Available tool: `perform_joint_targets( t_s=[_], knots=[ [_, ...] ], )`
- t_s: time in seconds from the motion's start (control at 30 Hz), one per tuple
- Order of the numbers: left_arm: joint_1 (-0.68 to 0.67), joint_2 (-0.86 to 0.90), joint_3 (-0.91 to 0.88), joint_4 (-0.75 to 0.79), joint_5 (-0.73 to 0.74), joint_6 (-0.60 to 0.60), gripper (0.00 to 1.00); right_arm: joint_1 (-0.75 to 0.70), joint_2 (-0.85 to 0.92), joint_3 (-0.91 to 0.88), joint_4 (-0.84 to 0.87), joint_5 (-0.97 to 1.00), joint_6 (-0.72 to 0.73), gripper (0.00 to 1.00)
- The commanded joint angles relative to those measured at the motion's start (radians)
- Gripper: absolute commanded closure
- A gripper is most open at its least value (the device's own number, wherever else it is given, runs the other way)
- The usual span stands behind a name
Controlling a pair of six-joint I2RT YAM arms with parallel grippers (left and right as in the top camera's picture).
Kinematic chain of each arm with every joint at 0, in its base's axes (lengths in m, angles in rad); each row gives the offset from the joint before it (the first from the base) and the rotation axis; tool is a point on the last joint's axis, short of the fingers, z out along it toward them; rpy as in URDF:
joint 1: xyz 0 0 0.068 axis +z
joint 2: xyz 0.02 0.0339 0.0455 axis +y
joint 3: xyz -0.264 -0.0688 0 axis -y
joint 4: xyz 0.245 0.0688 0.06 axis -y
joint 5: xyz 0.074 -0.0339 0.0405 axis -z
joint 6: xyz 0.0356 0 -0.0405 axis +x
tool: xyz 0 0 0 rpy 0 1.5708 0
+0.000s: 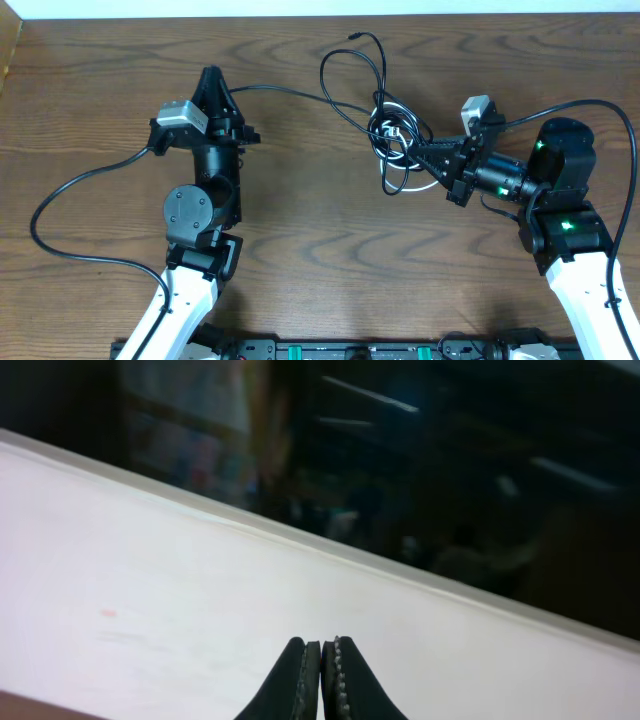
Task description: Untangle cables
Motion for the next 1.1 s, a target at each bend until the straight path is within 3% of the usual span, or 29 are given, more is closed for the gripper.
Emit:
perform_joint_targets(
  t_s=[0.0, 0.27, 0.5, 0.83, 1.07],
  knots=[
    [0.005, -0.010, 0.005, 0.002, -0.205, 0.167, 0.92, -0.003, -0.004, 0.016, 0.003, 0.000, -0.016, 0.99],
    [0.032, -0.010, 0.005, -0.001, -0.560, 0.393, 0.93, -0.003, -0.004, 0.016, 0.003, 0.003, -0.016, 0.99],
    [0.199, -0.010, 0.005, 0.000, -0.778, 0.411, 0.92, -0.004, -0.004, 0.016, 0.003, 0.025, -0.015, 0.99],
    [0.515, -0.010, 0.005, 0.000, -0.789, 0.413, 0.93, -0.005, -0.004, 0.016, -0.033, 0.138, -0.014, 0.99],
    [0.619, -0.009, 0.005, -0.006, -0.781, 0.412, 0.93, -0.005, -0.004, 0.016, -0.039, 0.172, -0.014, 0.99]
  ],
)
